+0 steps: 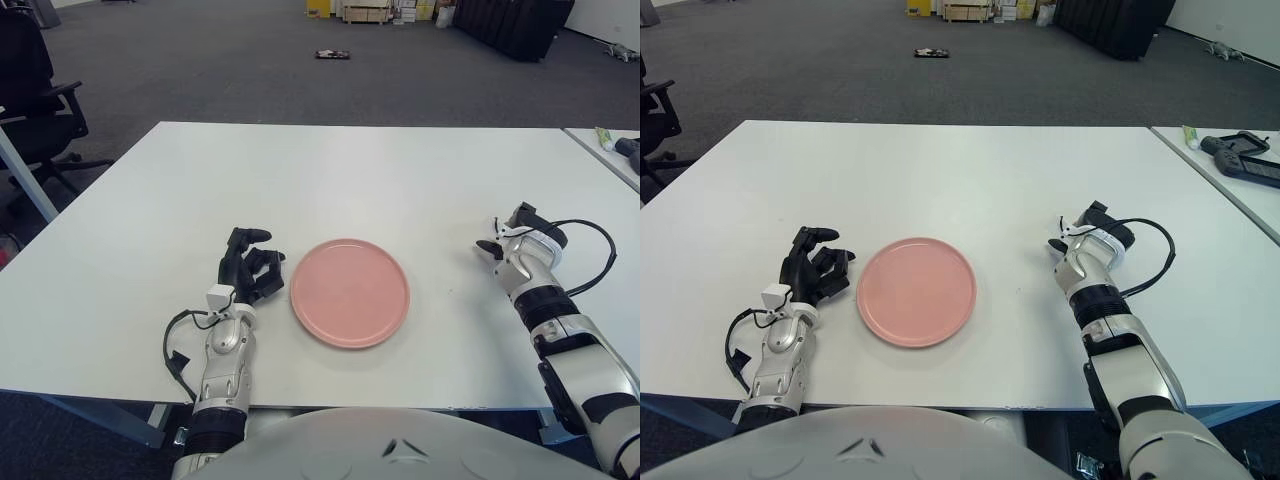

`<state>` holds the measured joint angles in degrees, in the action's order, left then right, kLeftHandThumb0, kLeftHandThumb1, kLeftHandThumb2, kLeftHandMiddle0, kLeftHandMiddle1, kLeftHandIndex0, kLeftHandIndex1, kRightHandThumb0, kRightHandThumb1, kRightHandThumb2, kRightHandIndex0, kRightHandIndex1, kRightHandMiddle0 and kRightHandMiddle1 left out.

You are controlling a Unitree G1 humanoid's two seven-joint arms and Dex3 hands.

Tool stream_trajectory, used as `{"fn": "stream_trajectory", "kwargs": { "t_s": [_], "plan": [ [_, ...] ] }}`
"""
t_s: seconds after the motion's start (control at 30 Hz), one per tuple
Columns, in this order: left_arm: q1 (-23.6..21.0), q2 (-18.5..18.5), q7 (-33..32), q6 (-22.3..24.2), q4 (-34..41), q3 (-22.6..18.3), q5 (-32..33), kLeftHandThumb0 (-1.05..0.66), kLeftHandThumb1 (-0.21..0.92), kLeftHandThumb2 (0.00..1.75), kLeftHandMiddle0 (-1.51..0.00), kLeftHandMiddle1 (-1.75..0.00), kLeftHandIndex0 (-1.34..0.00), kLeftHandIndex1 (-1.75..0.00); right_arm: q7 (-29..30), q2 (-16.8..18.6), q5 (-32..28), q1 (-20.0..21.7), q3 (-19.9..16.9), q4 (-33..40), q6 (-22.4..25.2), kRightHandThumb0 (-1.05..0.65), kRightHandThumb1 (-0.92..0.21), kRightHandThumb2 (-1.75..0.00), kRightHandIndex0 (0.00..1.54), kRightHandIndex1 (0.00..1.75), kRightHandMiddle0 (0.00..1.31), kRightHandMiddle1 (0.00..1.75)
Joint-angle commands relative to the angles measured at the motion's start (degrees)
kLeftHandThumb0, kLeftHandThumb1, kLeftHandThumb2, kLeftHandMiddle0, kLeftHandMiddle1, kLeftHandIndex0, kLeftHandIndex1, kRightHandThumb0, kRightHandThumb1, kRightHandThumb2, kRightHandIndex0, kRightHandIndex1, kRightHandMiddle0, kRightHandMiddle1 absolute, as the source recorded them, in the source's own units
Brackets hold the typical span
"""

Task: Put the apple into the plate.

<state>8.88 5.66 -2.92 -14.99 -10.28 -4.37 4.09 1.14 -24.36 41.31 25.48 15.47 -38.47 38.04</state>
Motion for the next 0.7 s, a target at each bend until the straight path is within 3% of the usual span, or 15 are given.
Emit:
{"fn": "stream_trajectory", "kwargs": {
  "t_s": [0.0,0.17,0.23,0.37,0.53,0.6,0.67],
  "plan": [
    [0.8,-0.2,-0.2,1.8,-0.7,-0.2,0.1,0.0,0.47,1.03,-0.63,-1.39,-0.37,-1.75,-5.2,1.2,-2.7,-4.6,2.0,-3.0,-0.3,-0.8,-0.67,-0.67,0.0,0.8,0.0,0.97],
    [0.8,-0.4,-0.1,2.0,-0.7,-0.2,-0.2,0.0,0.47,1.03,-0.63,-1.4,-0.37,-1.75,-5.9,0.7,-2.5,-4.9,3.0,-2.3,0.3,-0.81,-0.66,-0.67,0.0,1.02,0.0,1.2],
    [0.8,-0.5,-0.1,2.0,-0.7,-0.2,-0.2,0.0,0.47,1.04,-0.63,-1.41,-0.37,-1.75,-5.5,0.8,-2.4,-5.5,2.7,-0.3,2.0,-0.8,-0.63,-0.72,0.0,1.16,0.0,1.38],
    [0.7,-0.7,-0.2,1.9,-0.8,-0.1,-0.4,0.0,0.47,1.05,-0.63,-1.42,-0.36,-1.75,-1.9,1.9,-2.9,-5.6,1.1,-0.2,3.5,-0.78,-0.57,-0.81,0.0,1.35,0.02,1.58],
    [0.6,-0.8,0.2,0.9,-1.2,-0.1,-0.1,0.0,0.46,1.05,-0.62,-1.43,-0.36,-1.75,6.0,3.6,-3.7,-6.6,-2.5,0.2,2.8,-0.7,-0.49,-0.9,0.06,1.55,0.19,1.72],
    [0.6,-0.8,0.1,0.8,-1.3,-0.1,-0.1,0.0,0.46,1.05,-0.63,-1.43,-0.36,-1.75,9.4,4.0,-4.4,-6.6,-3.9,-1.2,0.8,-0.55,-0.47,-1.04,0.09,1.62,0.37,1.73],
    [0.6,-0.8,-0.1,1.0,-1.3,-0.1,-0.3,0.0,0.46,1.05,-0.63,-1.42,-0.37,-1.75,12.9,4.6,-5.3,-6.6,-5.8,-2.4,-1.0,-0.5,-0.44,-1.11,0.14,1.66,0.45,1.74]
  ]
}}
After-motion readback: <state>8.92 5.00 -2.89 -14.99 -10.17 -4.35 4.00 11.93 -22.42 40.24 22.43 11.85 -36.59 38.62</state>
